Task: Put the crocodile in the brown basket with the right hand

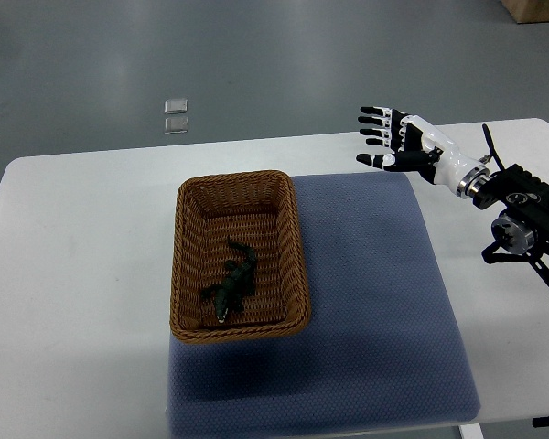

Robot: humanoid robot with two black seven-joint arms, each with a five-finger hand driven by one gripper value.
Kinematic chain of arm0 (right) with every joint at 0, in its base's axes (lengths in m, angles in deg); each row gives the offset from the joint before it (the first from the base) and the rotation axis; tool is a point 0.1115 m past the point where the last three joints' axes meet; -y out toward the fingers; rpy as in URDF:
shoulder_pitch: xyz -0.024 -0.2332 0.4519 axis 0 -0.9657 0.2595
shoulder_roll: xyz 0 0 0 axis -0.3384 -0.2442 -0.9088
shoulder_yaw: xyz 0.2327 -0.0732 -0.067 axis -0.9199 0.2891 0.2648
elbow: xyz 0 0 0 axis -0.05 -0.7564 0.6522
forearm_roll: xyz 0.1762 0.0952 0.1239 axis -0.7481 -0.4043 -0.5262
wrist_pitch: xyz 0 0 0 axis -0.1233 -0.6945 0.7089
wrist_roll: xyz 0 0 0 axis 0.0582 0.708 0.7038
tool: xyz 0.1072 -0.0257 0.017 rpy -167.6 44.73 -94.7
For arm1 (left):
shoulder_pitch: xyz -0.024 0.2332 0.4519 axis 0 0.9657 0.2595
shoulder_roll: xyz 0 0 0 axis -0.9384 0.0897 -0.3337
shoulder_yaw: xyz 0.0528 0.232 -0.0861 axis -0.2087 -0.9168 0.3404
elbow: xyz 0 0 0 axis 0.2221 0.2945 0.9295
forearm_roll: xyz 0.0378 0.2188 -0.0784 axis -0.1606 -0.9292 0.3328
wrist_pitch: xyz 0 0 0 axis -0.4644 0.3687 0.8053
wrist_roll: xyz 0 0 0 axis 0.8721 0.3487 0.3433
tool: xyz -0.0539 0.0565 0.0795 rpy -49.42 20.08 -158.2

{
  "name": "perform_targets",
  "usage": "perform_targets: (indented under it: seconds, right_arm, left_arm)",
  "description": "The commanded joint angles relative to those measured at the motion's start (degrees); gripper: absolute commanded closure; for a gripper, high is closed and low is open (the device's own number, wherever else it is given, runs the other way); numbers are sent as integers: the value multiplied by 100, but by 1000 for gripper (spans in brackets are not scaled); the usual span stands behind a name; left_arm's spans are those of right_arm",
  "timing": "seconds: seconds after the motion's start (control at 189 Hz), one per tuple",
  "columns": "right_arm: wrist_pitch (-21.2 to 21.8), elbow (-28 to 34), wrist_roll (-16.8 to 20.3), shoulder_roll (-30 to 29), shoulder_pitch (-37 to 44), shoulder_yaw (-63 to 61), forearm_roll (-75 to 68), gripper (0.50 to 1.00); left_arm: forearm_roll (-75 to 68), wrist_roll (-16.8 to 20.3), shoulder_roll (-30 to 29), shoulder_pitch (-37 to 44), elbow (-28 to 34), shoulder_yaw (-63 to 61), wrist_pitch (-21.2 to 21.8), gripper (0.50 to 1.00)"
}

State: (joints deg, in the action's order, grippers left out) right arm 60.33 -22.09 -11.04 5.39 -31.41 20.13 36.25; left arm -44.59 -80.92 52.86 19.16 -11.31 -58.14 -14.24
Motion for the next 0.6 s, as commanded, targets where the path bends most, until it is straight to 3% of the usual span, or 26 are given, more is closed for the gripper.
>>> perform_targets:
  seconds: [0.0, 0.592]
  right_arm:
    - [-7, -171, 14, -66, -76, -307, -45, 581]
    - [-104, -180, -56, -269, -533, -975, -45, 572]
  left_arm:
    - [0, -1, 0, 0, 0, 0, 0, 500]
    - [0, -1, 0, 0, 0, 0, 0, 500]
